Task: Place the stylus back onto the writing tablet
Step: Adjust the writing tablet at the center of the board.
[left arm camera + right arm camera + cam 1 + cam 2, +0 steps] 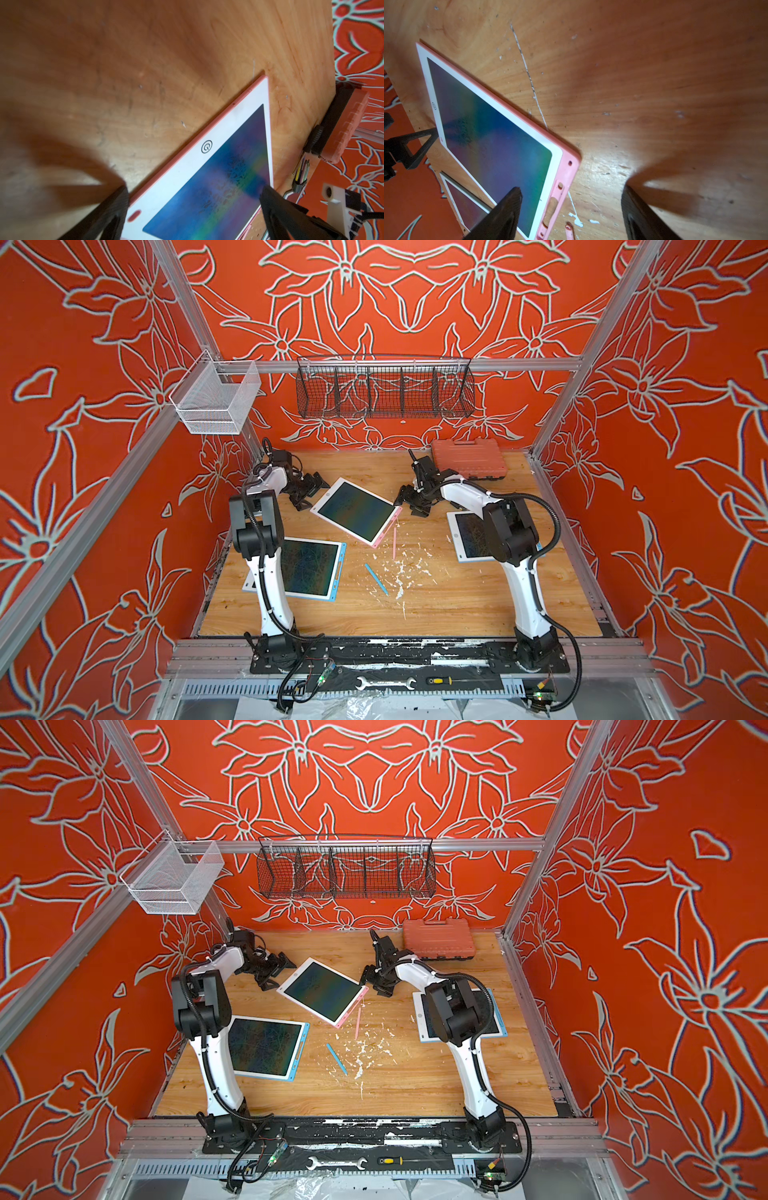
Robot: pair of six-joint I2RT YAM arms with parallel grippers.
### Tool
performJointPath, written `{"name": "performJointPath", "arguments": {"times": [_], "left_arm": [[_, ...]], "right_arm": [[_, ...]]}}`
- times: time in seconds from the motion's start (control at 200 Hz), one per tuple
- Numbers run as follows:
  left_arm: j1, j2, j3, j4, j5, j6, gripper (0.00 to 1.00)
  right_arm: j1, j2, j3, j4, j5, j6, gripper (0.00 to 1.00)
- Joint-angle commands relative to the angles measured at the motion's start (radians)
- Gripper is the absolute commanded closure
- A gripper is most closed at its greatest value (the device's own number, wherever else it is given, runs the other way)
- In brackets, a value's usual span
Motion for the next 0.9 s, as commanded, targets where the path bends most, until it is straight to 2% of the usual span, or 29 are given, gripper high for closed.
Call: {"name": "performJointPath", "arguments": {"times": [0.0,0.891], "left_arm": [[-0.022,-0.013,-0.064,-0.035,0.0,0.01,0.03],[-0.144,-0.177,-0.289,-0.02,0.046,0.046,0.03]], "right_arm": [[0.009,0.012,-0.015,-0.019,0.003,0.011,0.23],[0.008,0.011,-0.075,-0.047,0.064,0.019,0.35]]}}
